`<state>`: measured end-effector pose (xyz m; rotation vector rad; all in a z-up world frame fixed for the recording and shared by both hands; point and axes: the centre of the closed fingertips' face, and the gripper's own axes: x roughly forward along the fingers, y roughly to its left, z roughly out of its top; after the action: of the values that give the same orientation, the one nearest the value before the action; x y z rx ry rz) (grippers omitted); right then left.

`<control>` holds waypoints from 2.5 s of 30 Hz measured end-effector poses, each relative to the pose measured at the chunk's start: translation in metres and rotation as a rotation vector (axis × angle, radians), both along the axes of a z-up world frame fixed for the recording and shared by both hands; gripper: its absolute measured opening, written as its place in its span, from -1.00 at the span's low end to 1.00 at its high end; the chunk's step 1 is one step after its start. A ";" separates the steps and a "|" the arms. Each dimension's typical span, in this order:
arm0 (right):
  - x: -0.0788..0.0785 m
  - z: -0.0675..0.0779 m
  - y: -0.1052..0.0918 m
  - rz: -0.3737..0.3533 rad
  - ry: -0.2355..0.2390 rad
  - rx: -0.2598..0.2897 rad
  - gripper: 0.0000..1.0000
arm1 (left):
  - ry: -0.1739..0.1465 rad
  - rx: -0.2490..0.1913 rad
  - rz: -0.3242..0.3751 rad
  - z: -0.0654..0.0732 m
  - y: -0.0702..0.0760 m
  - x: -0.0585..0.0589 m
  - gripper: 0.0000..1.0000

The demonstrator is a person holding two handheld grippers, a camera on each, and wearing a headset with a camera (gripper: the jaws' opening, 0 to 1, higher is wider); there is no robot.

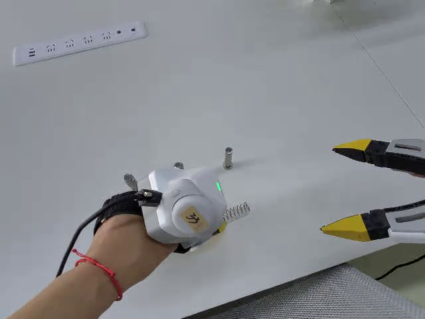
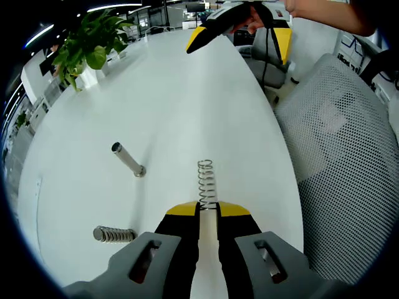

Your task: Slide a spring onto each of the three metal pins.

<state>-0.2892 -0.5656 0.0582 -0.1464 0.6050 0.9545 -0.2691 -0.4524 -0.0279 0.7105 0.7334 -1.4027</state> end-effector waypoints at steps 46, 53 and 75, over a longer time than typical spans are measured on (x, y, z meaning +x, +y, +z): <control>0.037 0.141 0.144 0.258 -0.001 0.223 -0.64 | -0.046 -0.699 0.309 0.200 0.041 0.009 -0.88; 0.033 0.145 0.153 0.287 0.022 0.229 -0.74 | -0.050 -0.728 0.320 0.204 0.044 0.011 -0.88; 0.030 0.143 0.163 0.339 0.014 0.187 -0.86 | -0.016 -0.736 0.312 0.196 0.045 0.007 -0.87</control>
<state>-0.2596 -0.4027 0.2016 -0.0763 0.5093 1.3363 -0.2619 -0.4076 0.1685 0.0251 0.2545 -1.2483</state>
